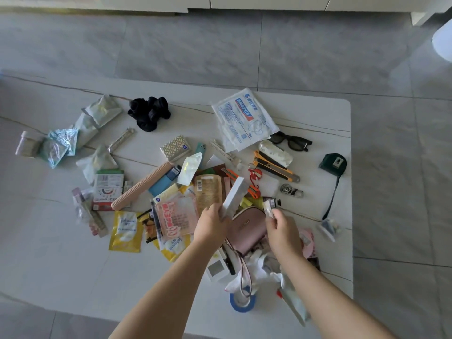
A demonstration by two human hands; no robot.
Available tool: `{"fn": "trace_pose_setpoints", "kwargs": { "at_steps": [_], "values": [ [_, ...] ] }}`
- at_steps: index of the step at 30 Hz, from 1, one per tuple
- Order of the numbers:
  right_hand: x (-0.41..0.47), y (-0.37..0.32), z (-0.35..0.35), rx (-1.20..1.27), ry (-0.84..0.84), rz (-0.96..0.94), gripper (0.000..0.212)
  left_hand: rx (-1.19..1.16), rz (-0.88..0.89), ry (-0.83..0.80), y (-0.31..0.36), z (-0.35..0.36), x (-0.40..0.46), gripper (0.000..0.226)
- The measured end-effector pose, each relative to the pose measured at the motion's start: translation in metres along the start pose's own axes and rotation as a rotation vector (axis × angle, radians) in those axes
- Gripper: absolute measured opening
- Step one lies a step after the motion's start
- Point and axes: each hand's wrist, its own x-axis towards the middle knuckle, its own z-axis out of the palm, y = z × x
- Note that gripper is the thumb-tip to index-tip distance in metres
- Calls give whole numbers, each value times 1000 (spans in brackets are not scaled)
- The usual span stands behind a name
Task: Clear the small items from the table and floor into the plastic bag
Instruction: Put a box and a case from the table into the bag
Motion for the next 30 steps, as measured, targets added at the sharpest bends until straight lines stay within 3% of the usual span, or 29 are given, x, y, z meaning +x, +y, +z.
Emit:
{"fn": "trace_pose_setpoints", "kwargs": {
  "at_steps": [5, 9, 13, 17, 23, 30],
  "values": [
    [-1, -9, 5, -215, -110, -215, 51, -196, -160, 32, -32, -4, -15, 18],
    [7, -21, 21, -439, -90, -306, 73, -257, -187, 38, -50, -6, -16, 18],
    [11, -21, 21, -617, 37, -302, 53, -294, -179, 47, -55, -6, -22, 21],
    [2, -22, 4, -677, -68, -299, 36, -318, -197, 68, -50, -11, -39, 17],
    [-38, -44, -35, -214, -335, -53, 34, -407, -227, 133, -32, -34, -92, 18],
    [-130, -85, -85, 165, -414, -56, 28, -613, -292, 258, -21, -83, -198, 19]
  ]
}}
